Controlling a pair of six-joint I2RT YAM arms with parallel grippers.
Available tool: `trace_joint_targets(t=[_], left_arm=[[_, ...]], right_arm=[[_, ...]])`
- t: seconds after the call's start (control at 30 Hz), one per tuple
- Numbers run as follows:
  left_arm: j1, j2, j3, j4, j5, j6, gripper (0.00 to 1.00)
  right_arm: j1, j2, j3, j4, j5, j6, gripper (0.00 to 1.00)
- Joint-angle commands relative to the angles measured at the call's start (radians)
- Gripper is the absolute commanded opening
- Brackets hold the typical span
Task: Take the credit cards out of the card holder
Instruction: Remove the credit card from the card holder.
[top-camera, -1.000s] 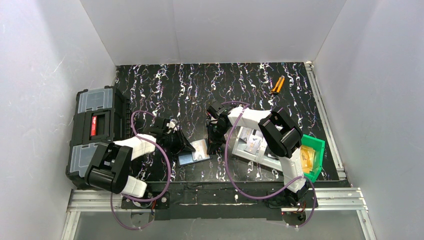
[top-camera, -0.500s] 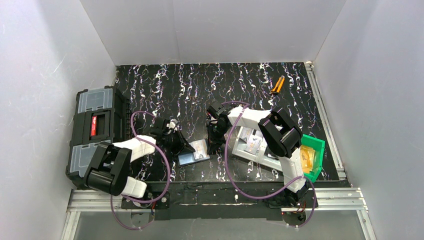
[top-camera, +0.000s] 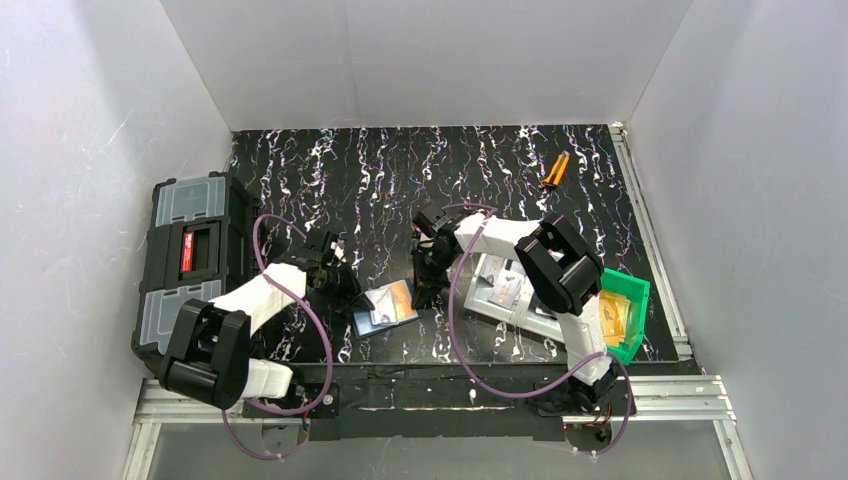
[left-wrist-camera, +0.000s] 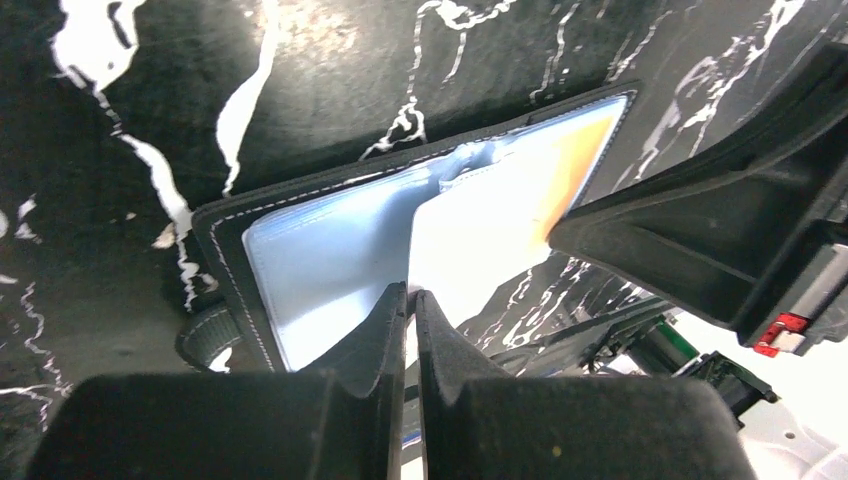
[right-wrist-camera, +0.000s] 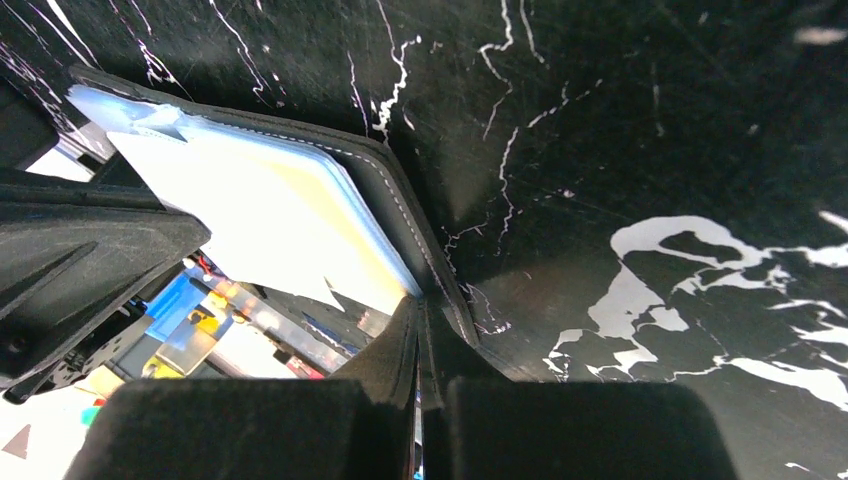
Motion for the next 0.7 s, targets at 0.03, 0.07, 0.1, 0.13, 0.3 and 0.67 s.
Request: trace_joint_targets(t=[0.03, 0.07, 0.1, 0.13, 0.3, 0.67], left_arm=[[0.023, -0.028, 0.024, -0.161, -0.146, 0.043, 0.0], [0.027, -0.029, 0.028, -0.169, -0.154, 0.05, 0.0], [0.031, -0.03, 0.033, -0.18, -0.163, 0.054, 0.0], [0.036, -0.029, 0.036, -0.19, -0.168, 0.06, 0.0], [0.05, -0.032, 0.05, -0.229, -0.203, 0.077, 0.0], [0.069, -0.062, 0.087, -0.305, -0.258, 0.125, 0.0]], right_arm=[[0.01, 0.082, -0.048, -0.003, 0.171, -0.029, 0.01], [0.012, 0.082, -0.049, -0.002, 0.172, -0.029, 0.01], [0.011, 0.083, -0.05, -0.002, 0.172, -0.029, 0.01], [0.012, 0.084, -0.05, -0.001, 0.171, -0.029, 0.01], [0.011, 0.09, -0.048, 0.0, 0.171, -0.028, 0.01], [0.007, 0.088, -0.053, 0.004, 0.174, -0.026, 0.01]])
